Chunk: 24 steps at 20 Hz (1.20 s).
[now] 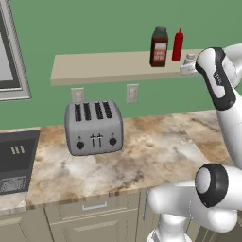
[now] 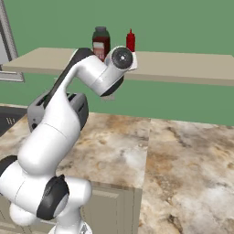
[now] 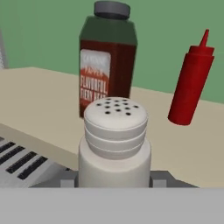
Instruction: Collect the paprika, ketchup, and shaker from the cabinet and place them next to the stove.
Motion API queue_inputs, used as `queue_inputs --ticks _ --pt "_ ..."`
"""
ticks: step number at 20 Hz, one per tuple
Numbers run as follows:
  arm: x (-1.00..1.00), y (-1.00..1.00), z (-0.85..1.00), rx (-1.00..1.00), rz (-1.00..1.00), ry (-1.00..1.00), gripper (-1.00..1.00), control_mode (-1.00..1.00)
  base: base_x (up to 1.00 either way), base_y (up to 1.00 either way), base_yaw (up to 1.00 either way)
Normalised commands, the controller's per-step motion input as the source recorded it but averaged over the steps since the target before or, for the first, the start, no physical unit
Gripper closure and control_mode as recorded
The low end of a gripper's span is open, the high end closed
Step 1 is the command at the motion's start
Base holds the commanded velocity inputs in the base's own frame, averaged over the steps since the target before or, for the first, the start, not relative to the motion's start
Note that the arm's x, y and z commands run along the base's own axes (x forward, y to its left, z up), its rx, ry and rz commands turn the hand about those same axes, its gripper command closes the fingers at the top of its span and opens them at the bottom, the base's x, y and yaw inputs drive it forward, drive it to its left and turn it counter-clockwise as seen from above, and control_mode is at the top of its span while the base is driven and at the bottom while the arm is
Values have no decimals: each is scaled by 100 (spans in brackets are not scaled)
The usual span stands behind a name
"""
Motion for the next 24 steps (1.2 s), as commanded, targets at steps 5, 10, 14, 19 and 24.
queue_inputs --ticks 5,10,14,19,24 --pt "-43 0 -1 1 0 0 100 -100 0 0 0" --pt "-54 0 0 5 0 -1 100 -100 0 0 0" --pt "-50 0 0 3 0 -2 100 -100 0 0 0" --pt "-57 0 0 3 0 -4 100 -100 0 0 0" --pt "-56 0 0 2 0 -4 100 -100 0 0 0"
